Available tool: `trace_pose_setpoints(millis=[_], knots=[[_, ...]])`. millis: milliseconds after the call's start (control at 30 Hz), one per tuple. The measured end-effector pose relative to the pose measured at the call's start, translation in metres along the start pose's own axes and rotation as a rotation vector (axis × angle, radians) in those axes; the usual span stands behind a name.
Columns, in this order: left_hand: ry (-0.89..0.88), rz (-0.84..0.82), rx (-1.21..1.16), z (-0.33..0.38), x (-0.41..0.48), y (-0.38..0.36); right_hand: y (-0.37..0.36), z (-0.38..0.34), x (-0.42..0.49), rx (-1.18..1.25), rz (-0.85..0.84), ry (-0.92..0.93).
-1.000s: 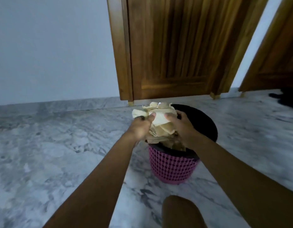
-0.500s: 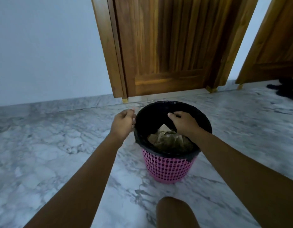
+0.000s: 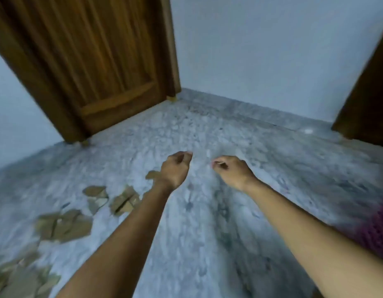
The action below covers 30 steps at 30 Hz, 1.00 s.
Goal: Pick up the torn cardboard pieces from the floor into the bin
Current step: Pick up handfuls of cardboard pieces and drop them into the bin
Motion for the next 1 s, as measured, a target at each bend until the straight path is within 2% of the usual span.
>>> trace_pose_setpoints(millis=[100, 233, 433, 733, 867, 1000], knots=[[0.138, 0.205, -0.027, -0.088, -0.035, 0.112, -0.116, -0.074, 0.003, -0.048, -0.202, 0.119], [0.257, 0.364, -0.025, -0.177, -0.090, 0.211, -0.235, -0.141, -0.020, -0.019, -0.367, 0.218], [0.416, 0.482, -0.042, -0.277, -0.172, 0.320, -0.385, -0.222, -0.072, -0.122, -0.634, 0.328], [0.597, 0.611, -0.072, -0.371, -0.230, 0.386, -0.521, -0.271, -0.105, -0.281, -0.866, 0.435], [0.674, 0.629, -0.024, -0.403, -0.235, 0.396, -0.561, -0.275, -0.095, -0.363, -0.909, 0.544], [0.787, 0.718, -0.043, -0.433, -0.250, 0.394, -0.601, -0.268, -0.090, -0.493, -0.987, 0.675]])
Point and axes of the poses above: each hand's wrist, its own x-axis towards the middle knuckle, its own y-axis out of the back of the hand, z = x × y, the point moved 2 cm from there along x, towards the middle knuckle, and after that the axes turned 2 degrees about z, right-handed, at the moved point
